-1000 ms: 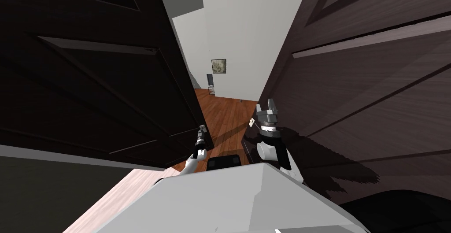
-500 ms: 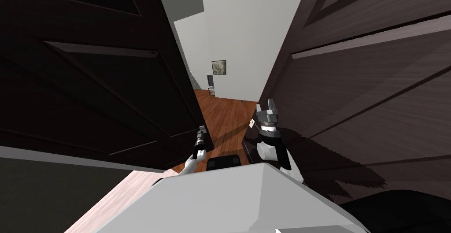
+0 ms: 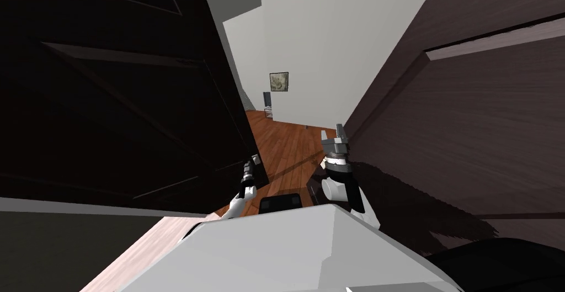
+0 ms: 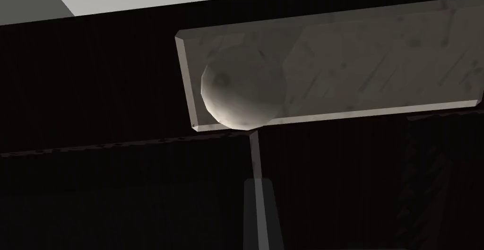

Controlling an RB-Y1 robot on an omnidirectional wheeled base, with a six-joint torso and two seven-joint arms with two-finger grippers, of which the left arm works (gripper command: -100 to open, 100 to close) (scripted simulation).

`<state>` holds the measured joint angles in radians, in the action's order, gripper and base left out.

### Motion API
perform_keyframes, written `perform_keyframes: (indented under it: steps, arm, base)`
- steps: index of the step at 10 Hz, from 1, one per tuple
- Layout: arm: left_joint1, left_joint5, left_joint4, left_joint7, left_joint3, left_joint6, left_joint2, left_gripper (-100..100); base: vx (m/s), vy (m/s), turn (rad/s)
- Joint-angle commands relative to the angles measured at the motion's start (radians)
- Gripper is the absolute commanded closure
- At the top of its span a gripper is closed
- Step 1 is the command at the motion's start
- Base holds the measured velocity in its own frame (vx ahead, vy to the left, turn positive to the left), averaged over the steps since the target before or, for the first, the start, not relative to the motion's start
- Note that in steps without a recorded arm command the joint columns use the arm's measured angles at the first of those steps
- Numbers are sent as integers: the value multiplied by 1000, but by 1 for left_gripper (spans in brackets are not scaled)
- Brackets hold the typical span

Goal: Push the door open

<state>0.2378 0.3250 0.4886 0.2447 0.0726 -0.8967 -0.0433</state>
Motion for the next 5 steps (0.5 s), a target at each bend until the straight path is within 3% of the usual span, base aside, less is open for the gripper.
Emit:
perform_keyframes:
  steps: [1,5]
  arm:
    - [12,32,-17,14,-22,-14,-8,-100]
    - [44,117,-54,53,-79,-36,6,-100]
  base:
    - [-116,22,69]
    - [-146,2,61]
